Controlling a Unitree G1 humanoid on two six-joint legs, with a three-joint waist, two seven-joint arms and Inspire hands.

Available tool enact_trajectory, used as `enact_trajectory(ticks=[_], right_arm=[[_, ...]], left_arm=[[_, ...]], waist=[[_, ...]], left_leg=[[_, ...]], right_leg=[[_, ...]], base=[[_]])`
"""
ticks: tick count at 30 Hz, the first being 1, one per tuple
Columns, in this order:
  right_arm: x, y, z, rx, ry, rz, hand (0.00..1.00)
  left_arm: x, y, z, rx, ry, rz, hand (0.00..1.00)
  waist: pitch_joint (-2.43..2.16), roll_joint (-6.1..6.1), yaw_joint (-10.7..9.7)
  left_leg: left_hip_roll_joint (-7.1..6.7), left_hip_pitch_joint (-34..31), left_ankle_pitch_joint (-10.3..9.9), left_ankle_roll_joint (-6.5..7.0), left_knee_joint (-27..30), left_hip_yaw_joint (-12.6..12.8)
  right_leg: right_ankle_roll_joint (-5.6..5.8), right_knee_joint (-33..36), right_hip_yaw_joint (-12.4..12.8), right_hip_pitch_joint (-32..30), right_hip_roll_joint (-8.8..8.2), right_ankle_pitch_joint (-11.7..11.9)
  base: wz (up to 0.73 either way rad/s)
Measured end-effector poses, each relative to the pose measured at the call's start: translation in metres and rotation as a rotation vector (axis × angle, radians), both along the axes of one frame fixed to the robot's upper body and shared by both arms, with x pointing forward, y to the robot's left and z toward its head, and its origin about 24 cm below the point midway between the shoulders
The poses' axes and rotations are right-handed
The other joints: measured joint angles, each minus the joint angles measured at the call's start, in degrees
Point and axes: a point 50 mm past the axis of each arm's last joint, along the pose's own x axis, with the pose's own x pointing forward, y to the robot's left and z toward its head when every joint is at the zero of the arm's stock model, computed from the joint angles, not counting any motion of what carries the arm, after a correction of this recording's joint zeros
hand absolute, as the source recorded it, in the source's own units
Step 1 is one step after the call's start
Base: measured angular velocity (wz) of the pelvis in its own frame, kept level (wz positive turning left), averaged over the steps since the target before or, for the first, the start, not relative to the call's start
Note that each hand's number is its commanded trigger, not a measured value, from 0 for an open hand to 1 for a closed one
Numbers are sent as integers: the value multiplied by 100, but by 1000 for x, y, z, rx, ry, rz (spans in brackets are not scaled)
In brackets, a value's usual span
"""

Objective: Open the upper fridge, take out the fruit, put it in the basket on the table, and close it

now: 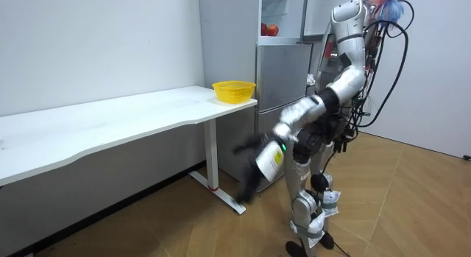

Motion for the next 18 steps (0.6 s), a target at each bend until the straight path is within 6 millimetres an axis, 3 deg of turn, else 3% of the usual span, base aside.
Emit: enact_trajectory(ticks=[3, 7, 10, 17, 18], right_arm=[[1, 2, -1, 22, 14, 0, 0], [-2, 2, 0, 22, 29, 13, 0], [1, 4, -1, 31, 35, 26, 0], [7, 14, -5, 59, 33, 81, 0], [10, 16, -5, 64, 29, 102, 0]], left_arm=[[-25, -31, -34, -205, 101, 7, 0], [-44, -56, -51, -329, 202, -85, 0], [-40, -67, -58, -345, 316, -325, 0], [-12, -86, -66, -280, 536, -957, 0], [-6, -88, -66, -256, 563, -1055, 0]], waist=[[-2, -45, -34], [2, -54, -159], [4, -49, -273], [-2, -126, -512], [1, -152, -617]], left_leg=[[2, 5, -8, 17, -39, 19], [15, 61, -15, 26, -46, 76], [29, 70, -15, 25, -53, 118], [75, 109, -13, 21, -107, 336], [75, 98, -13, 21, -91, 348]], right_leg=[[13, 10, 24, -4, 0, 8], [14, -19, 36, 58, 10, 16], [12, -7, 40, 59, 14, 14], [-6, 18, 245, -4, 69, 23], [-5, 12, 246, -14, 67, 24]], base=[[0], [-3], [-1], [-13], [-10]])
